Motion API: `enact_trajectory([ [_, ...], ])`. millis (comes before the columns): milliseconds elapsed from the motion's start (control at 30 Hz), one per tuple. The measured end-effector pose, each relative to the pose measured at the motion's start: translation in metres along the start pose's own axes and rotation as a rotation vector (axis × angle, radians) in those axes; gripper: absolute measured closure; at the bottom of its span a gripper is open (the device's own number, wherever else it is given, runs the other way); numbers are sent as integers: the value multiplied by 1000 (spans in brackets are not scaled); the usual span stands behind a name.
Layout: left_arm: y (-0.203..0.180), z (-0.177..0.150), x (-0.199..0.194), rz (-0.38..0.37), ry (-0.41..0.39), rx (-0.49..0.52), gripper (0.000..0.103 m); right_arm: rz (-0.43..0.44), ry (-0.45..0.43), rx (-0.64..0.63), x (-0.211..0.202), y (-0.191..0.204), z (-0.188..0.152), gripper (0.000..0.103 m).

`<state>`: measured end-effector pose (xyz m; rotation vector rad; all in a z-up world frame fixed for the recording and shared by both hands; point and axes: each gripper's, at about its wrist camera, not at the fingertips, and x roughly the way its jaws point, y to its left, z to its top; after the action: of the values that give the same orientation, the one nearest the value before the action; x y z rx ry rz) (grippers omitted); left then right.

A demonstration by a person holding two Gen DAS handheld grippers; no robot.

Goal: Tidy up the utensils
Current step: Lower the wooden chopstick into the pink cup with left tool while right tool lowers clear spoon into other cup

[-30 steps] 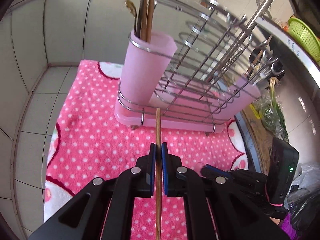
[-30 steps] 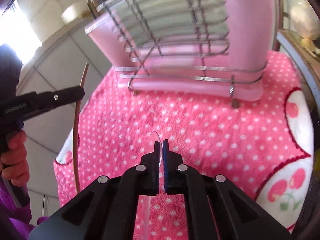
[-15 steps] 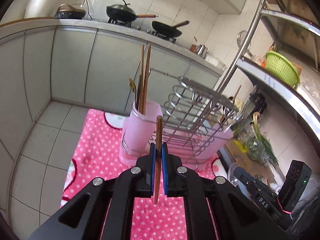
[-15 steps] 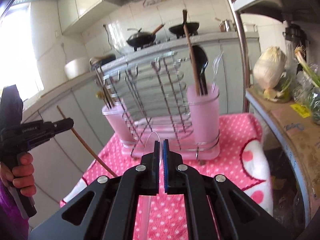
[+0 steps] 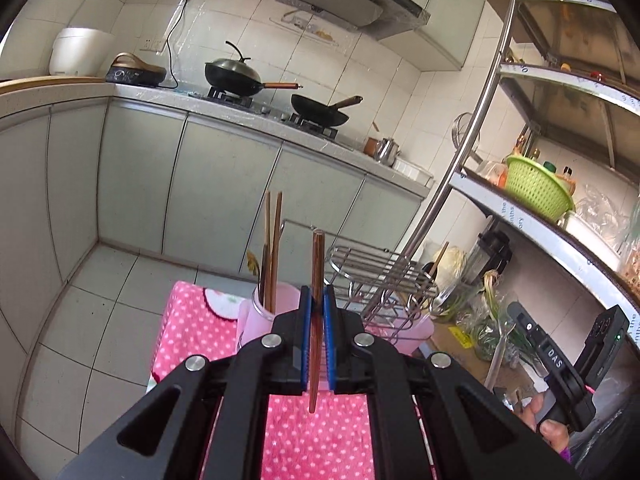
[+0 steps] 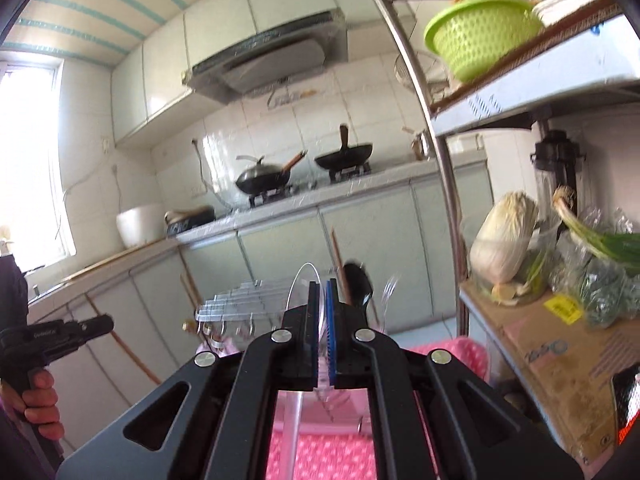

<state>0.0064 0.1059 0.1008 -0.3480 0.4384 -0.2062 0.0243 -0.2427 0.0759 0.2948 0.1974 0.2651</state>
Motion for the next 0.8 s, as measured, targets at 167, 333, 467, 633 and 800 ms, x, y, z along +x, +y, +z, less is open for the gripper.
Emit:
enact_trajectory([
  [167, -1, 17, -10, 1, -40, 12, 98, -49, -102, 3, 2, -5, 24, 100],
  [333, -4, 45, -21, 17, -98, 26, 98, -100, -177, -20, 13, -5, 37, 100],
  [467, -8, 68, -27, 27, -147, 49, 98, -115, -207, -46, 28, -4, 44, 100],
  [633, -11, 90, -15, 55, -177, 77, 98, -124, -228, -85, 48, -4, 49, 100],
  [800, -9, 95, 13, 92, -167, 87, 98, -150, -264, -116, 68, -8, 46, 100],
])
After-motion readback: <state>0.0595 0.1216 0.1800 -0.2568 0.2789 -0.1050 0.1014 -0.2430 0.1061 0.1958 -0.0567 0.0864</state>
